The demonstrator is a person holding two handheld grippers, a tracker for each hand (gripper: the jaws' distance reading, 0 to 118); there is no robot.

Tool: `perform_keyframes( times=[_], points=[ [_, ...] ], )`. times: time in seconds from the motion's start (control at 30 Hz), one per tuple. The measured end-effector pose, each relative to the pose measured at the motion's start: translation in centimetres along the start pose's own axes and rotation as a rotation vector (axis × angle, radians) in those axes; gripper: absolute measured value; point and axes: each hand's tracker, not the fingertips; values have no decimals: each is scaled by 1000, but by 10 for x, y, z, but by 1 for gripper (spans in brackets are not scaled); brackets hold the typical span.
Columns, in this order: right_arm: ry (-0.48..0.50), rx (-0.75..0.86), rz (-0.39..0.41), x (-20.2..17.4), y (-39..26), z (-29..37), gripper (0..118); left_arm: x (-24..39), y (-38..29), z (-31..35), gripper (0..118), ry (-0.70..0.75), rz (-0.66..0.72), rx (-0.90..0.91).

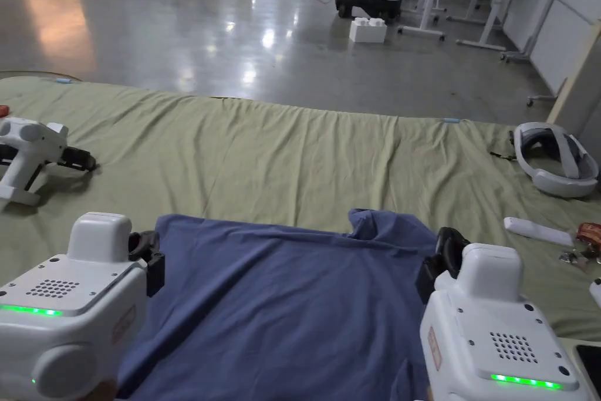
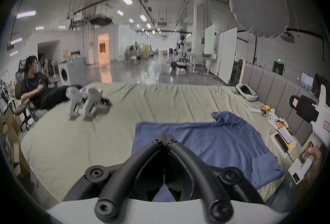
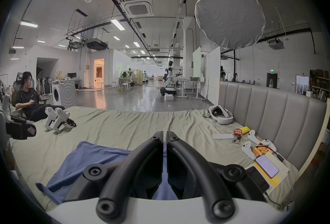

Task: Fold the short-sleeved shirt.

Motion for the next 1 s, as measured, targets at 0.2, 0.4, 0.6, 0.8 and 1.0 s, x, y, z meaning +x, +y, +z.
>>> perform_keyframes(
  times=[0.2,0.4,0.6,0.8,1.0],
  points=[
    [17,-64,13,3,-16,-6,5,-54,-34,-9,1,35,40,-284],
    [43,-143,15,0,-33,-12,5,-85,-81,-37,7,46,107,-529],
    [54,-206,23,-1,-48,-17,5,-80,-108,-40,46,109,181,-652],
    [59,-249,26,2,-59,-16,5,-69,-129,-34,67,126,156,-750],
    [63,-280,30,3,-65,-14,6,-76,-138,-42,67,150,126,-741]
  ],
)
